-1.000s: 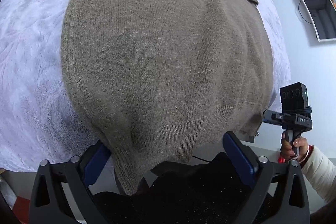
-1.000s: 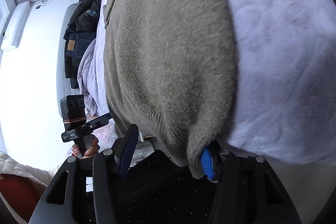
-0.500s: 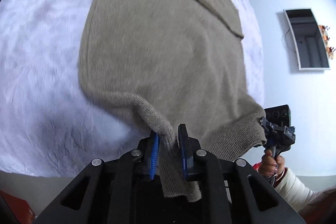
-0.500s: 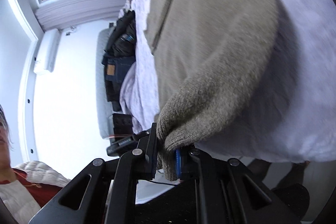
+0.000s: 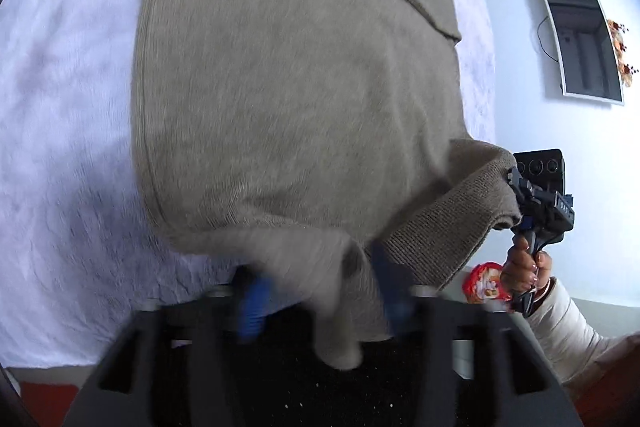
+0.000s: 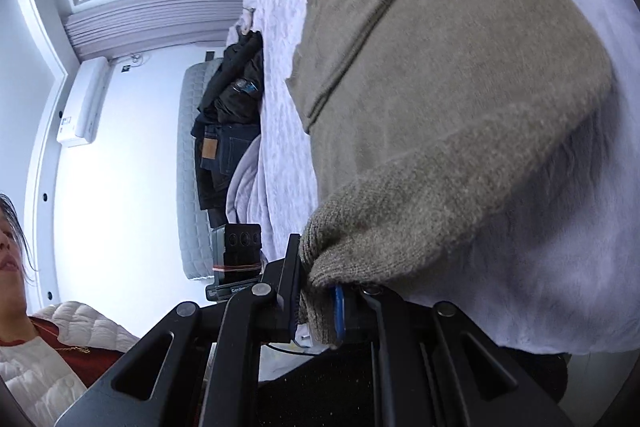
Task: Fold small clothes
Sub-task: 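Lift the hem with both tools and fold it toward the collar, then lay the folded hem onto the sweater and open both tools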
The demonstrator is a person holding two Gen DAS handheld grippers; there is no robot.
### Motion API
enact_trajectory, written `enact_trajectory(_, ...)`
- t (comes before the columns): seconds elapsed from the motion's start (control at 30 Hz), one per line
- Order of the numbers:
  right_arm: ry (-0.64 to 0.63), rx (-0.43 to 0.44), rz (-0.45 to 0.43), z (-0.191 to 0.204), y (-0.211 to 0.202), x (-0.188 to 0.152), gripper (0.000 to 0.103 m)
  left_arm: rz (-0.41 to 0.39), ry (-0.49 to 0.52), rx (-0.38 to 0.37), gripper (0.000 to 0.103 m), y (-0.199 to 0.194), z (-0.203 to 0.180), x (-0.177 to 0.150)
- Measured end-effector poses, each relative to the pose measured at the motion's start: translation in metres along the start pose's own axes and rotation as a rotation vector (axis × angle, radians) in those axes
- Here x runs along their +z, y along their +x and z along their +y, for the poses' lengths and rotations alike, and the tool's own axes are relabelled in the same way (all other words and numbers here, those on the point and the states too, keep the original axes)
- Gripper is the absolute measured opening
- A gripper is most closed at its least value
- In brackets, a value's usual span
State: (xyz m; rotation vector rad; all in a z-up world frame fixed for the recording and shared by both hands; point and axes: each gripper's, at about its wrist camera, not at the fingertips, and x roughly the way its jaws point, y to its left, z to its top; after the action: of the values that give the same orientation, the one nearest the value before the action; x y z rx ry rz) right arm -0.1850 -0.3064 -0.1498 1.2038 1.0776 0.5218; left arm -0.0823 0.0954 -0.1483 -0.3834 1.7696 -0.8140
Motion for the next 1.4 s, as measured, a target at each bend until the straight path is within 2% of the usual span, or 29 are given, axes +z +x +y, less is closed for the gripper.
enact_trajectory(0.13, 0.029, -0.025, 0.051, -0.01, 0.0, -0.008, 0.014, 0.023, -0.062, 0.02, 0.073, 0.007, 0.007, -0.006)
enact_trajectory(0.27, 0.07, -0.012, 0.096, -0.02, 0.001, -0.005, 0.014, 0.036, -0.111, 0.046, 0.073, 0.017, 0.015, -0.013)
enact_trajectory(0.37, 0.079, -0.005, 0.129, -0.022, 0.008, 0.0, 0.014, 0.049, -0.112, 0.059, 0.071, 0.032, 0.01, -0.017)
enact_trajectory(0.4, 0.082, -0.001, 0.138, -0.022, 0.01, 0.002, 0.014, 0.044, -0.104, 0.077, 0.051, 0.034, 0.009, -0.019)
enact_trajectory(0.43, 0.082, 0.002, 0.147, -0.022, 0.011, 0.004, 0.014, 0.043, -0.101, 0.076, 0.015, 0.035, 0.007, -0.02)
enact_trajectory(0.47, 0.079, 0.0, 0.158, -0.022, 0.012, 0.006, 0.014, 0.044, -0.109, 0.061, 0.015, 0.034, 0.01, -0.021)
enact_trajectory(0.6, 0.061, 0.01, 0.152, -0.015, 0.01, 0.014, 0.014, -0.053, -0.105, -0.05, 0.015, 0.007, 0.003, -0.018)
enact_trajectory(0.7, 0.048, 0.045, 0.098, -0.005, 0.004, 0.026, 0.014, -0.141, -0.118, -0.109, 0.015, -0.021, -0.004, -0.004)
enact_trajectory(0.87, 0.019, 0.155, -0.021, 0.016, -0.011, 0.059, 0.014, -0.301, -0.128, -0.172, 0.015, -0.068, -0.01, 0.035)
enact_trajectory(0.97, -0.027, 0.202, -0.068, 0.033, -0.018, 0.086, 0.014, -0.38, -0.1, -0.176, 0.015, -0.095, -0.015, 0.066)
enact_trajectory(1.13, -0.092, 0.23, -0.117, 0.06, -0.02, 0.146, 0.014, -0.486, -0.063, -0.169, 0.015, -0.125, -0.015, 0.121)
enact_trajectory(1.23, -0.088, 0.226, -0.141, 0.062, -0.015, 0.182, 0.014, -0.539, -0.052, -0.138, 0.015, -0.127, -0.015, 0.16)
enact_trajectory(1.4, -0.047, 0.156, -0.15, 0.046, 0.004, 0.244, 0.014, -0.558, -0.086, -0.036, 0.015, -0.09, -0.008, 0.22)
